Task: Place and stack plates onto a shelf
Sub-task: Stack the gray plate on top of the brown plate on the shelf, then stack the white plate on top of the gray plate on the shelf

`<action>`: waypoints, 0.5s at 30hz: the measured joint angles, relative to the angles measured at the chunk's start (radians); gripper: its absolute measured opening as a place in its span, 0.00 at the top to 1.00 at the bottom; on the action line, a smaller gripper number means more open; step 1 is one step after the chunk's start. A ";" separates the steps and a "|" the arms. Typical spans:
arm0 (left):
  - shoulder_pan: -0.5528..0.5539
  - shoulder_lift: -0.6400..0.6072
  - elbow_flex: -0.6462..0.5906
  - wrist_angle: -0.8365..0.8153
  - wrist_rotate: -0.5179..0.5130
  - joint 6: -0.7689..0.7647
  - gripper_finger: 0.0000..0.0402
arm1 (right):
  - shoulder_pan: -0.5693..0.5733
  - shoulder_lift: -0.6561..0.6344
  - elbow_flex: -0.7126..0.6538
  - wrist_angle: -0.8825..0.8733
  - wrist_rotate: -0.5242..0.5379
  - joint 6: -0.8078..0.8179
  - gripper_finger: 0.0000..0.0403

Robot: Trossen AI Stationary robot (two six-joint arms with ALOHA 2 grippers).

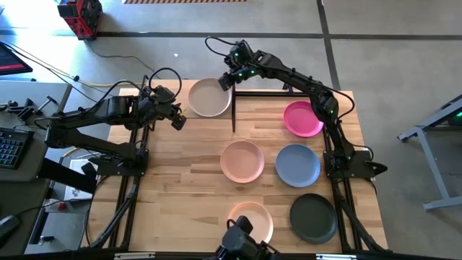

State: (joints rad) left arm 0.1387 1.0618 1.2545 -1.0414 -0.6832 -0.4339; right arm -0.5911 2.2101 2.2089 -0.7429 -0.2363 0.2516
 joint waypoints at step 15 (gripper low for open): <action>0.000 0.000 0.000 0.000 0.000 0.000 0.74 | 0.003 -0.041 0.131 -0.262 -0.095 -0.128 0.72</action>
State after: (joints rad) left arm 0.1387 1.0621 1.2545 -1.0412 -0.6830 -0.4339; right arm -0.5882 2.1689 2.3396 -1.0051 -0.3310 0.1237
